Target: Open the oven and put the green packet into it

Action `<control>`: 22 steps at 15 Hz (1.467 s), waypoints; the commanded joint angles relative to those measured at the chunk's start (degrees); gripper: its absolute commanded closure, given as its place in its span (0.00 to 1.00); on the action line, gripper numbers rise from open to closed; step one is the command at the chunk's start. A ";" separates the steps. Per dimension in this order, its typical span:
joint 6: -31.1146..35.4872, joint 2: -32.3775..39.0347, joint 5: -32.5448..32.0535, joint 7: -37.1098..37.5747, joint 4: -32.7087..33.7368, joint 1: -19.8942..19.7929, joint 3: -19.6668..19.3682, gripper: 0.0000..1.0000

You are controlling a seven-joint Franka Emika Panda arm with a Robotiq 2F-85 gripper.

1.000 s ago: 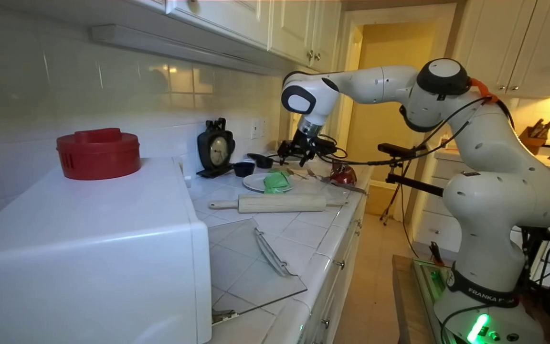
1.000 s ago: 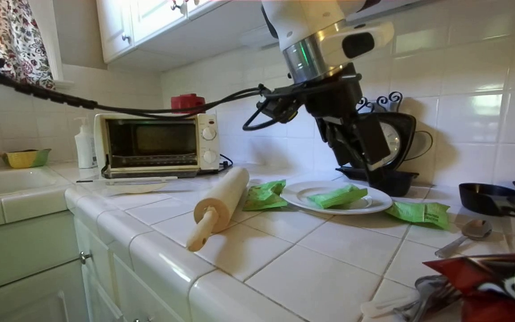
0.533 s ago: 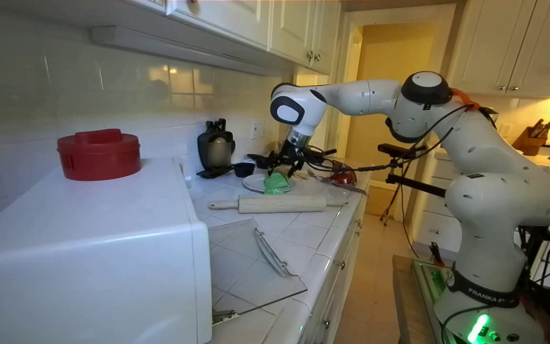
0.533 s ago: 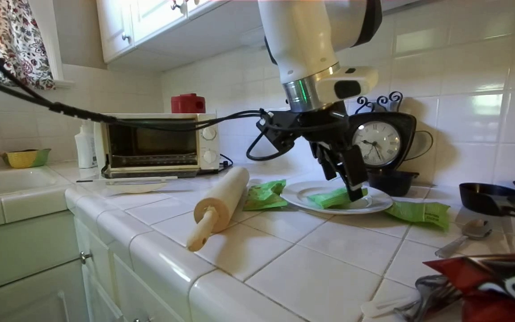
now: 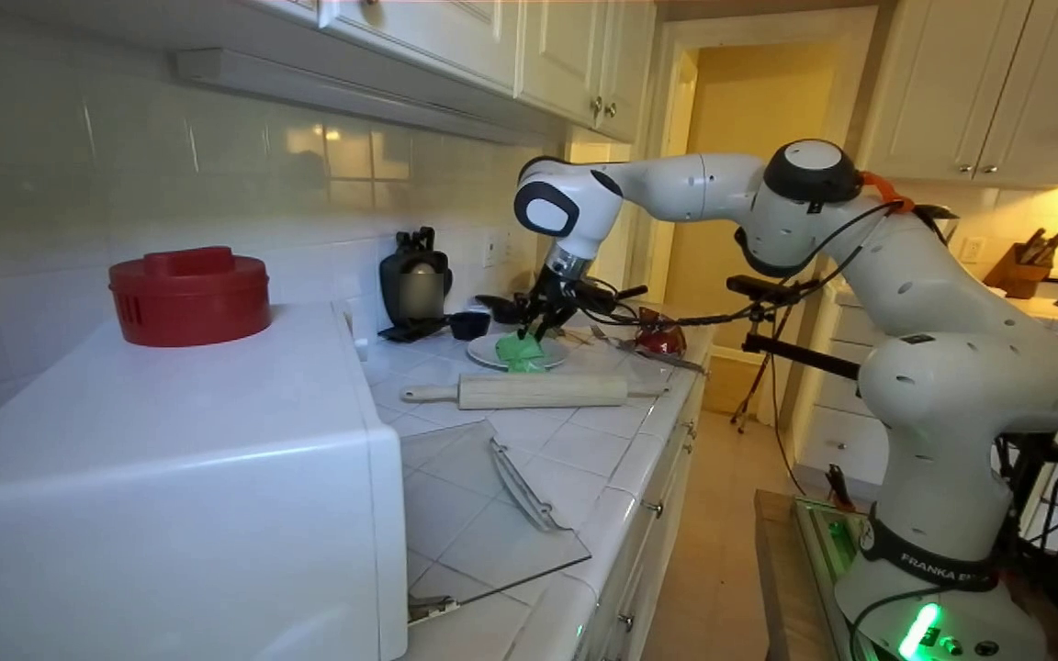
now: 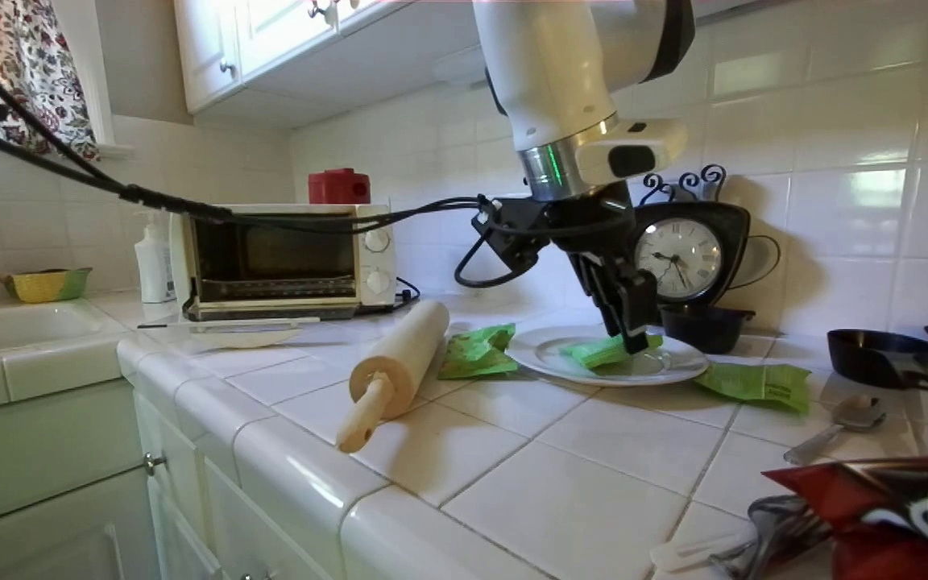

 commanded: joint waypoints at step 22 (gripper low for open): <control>-1.24 2.34 -1.40 16.61 -24.70 -18.84 18.25 0.98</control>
